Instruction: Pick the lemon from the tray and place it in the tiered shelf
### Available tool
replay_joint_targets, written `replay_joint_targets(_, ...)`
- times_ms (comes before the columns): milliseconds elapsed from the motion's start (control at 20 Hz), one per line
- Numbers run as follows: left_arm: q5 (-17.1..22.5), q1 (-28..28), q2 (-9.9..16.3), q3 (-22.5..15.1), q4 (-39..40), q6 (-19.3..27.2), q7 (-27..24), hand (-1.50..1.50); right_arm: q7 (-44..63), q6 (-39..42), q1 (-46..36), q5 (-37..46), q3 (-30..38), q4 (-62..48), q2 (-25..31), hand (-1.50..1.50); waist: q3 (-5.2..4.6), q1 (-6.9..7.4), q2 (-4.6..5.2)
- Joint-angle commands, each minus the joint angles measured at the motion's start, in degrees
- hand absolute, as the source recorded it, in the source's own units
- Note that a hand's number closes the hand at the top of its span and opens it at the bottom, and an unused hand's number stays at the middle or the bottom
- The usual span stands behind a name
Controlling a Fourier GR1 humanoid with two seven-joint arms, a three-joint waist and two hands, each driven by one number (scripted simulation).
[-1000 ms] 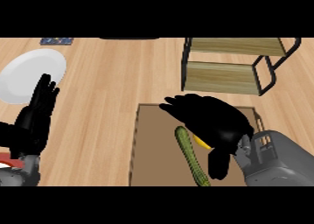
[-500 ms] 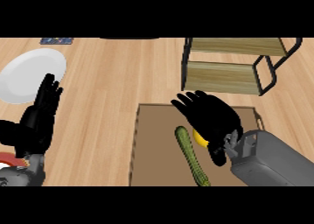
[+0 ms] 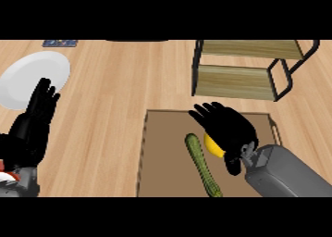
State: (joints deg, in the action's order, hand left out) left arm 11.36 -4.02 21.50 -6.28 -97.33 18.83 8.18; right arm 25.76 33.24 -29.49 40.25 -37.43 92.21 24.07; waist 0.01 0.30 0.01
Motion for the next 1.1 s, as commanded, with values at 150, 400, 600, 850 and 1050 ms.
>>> replay_joint_targets(150,-1.74,-1.4,-3.07,2.73,2.88,-2.63,-0.77,0.0,-5.76,0.9,3.53,7.2,2.7,-2.85,-2.6,-1.5,-0.01,-0.2,-0.02)
replay_joint_targets(400,-2.84,-3.41,-3.6,3.77,4.24,-3.3,0.59,0.0,-13.52,-5.3,5.71,10.16,4.51,-8.2,-2.15,-1.5,-0.01,-0.3,0.05)
replay_joint_targets(600,-5.27,0.89,-6.38,2.93,1.06,-3.66,-0.8,0.0,-12.61,-0.91,5.09,12.99,5.89,-6.15,-7.0,-1.5,-0.02,-0.17,-0.03)
replay_joint_targets(850,-5.97,-1.88,-6.43,5.62,5.13,-6.25,-1.84,0.0,-15.63,-4.65,6.44,18.17,6.17,-11.34,-9.99,-1.5,-0.02,-0.22,0.0)
replay_joint_targets(1050,-7.55,-0.61,-8.66,5.02,2.08,-4.86,0.62,0.0,-17.71,-2.07,5.02,19.32,8.85,-14.92,-11.04,-1.5,-0.01,-0.14,-0.02)
